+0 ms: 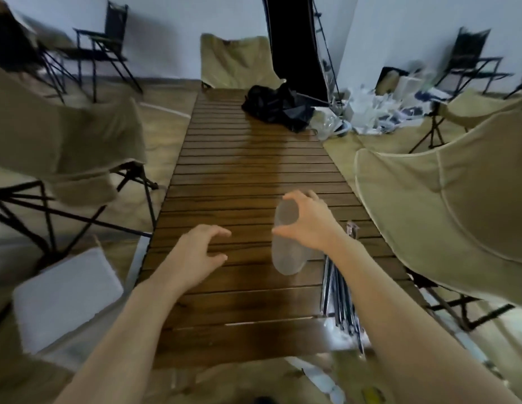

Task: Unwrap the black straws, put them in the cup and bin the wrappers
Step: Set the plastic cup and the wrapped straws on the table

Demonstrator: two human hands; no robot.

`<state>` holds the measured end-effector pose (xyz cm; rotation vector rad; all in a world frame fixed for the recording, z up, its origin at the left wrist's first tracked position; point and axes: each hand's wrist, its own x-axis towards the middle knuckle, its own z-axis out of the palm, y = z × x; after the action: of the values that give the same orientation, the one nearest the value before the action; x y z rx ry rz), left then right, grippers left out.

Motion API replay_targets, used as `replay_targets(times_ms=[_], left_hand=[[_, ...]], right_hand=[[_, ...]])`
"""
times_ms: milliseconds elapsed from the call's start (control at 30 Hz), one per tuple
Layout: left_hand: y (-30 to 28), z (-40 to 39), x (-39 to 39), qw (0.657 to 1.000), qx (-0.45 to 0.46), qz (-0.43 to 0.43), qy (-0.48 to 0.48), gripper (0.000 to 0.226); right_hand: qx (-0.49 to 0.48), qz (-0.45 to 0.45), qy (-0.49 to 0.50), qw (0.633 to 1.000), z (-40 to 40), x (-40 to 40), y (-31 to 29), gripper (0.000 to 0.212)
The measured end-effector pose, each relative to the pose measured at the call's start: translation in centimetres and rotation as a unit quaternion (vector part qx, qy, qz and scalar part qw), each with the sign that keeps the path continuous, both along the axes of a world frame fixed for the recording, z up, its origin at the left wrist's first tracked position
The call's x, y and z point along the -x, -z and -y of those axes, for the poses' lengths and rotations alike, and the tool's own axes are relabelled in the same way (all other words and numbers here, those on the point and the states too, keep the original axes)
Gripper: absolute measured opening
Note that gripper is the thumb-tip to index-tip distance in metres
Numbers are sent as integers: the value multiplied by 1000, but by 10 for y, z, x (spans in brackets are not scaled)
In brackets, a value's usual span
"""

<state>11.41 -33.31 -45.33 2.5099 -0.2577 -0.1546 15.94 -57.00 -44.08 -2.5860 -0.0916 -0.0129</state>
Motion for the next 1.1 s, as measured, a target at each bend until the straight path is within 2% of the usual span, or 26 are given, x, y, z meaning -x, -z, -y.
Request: replay_targets(times_ms=[267,433,567,633,767,867,933,1000,1100], left_hand=[[1,-43,-4,994,-12,-47,-96,84],[19,-60,-12,987,56,-79,-126,103],[33,-52,-16,982,112,-68,-136,110],[37,-45,-18,979,143,-53,-134,113],[34,-30,-26,971,199,16,-129,124],[20,-19,-35,971,193,70,-125,126],[13,-13,-40,974,177,82,-112,129],[11,-10,-44,980,151,79,-104,130],[13,-6,-49,984,109,85,-113,124]], right_hand=[[-4,38,-66,997,-90,-22,10,75],[-11,39,-101,994,-126,-28,12,74],[35,57,-142,988,-133,-29,13,74],[-5,25,-149,988,-129,-30,11,69],[-179,-45,-146,972,-108,-28,2,56],[-232,-2,-105,967,-84,-24,2,50],[-190,48,-61,979,-61,-23,11,48],[-83,78,-3,993,-28,-19,30,48],[55,56,105,991,25,-1,64,48]])
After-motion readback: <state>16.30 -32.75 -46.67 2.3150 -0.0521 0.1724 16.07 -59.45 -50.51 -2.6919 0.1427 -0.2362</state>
